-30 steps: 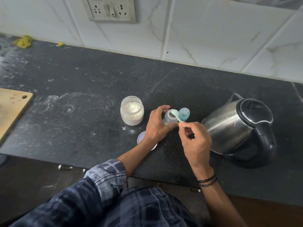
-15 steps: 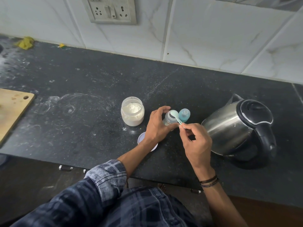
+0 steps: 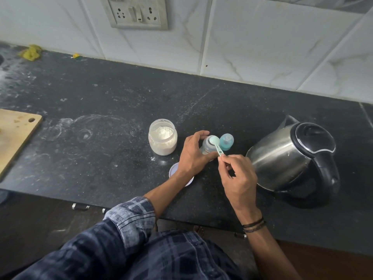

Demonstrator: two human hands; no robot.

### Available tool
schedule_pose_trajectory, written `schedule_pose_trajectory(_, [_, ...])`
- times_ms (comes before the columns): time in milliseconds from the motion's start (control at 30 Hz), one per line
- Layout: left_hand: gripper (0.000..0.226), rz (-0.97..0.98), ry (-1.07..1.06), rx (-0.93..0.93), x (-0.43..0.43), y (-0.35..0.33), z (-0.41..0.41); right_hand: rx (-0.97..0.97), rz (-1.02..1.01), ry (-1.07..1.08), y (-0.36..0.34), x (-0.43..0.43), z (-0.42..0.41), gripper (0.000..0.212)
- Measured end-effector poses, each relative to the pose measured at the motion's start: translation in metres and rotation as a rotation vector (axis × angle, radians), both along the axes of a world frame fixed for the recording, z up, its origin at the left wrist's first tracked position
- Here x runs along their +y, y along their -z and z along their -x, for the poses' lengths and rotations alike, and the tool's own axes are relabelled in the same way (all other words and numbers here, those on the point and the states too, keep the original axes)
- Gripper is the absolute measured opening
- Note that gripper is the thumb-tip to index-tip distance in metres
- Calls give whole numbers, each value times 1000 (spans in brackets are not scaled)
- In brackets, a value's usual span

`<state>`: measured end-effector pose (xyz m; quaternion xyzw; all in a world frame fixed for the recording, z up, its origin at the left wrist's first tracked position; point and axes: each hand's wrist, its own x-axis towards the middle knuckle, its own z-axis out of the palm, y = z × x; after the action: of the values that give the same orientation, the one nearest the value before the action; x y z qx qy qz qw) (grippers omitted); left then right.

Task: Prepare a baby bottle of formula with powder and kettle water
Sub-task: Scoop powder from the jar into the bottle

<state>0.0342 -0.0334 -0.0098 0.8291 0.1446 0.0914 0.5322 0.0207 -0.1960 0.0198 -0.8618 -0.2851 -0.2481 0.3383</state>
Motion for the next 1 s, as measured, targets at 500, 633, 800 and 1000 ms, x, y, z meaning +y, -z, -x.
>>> schedule_pose_trajectory(500, [78,60,17,-11,-2,-5,6,824,-923,175,-44,25,1,3])
schedule_pose_trajectory(633, [90,78,13,23,2,-1,18,943,-1011,148,-59,32,-9,7])
schedule_pose_trajectory(800, [73,71,14,40,9,3,46,942,-769,9,-78,51,-23,6])
schedule_pose_trajectory(1000, [47,15,-23,7,19,3,76,898,-328,-87,-84,94,-41,6])
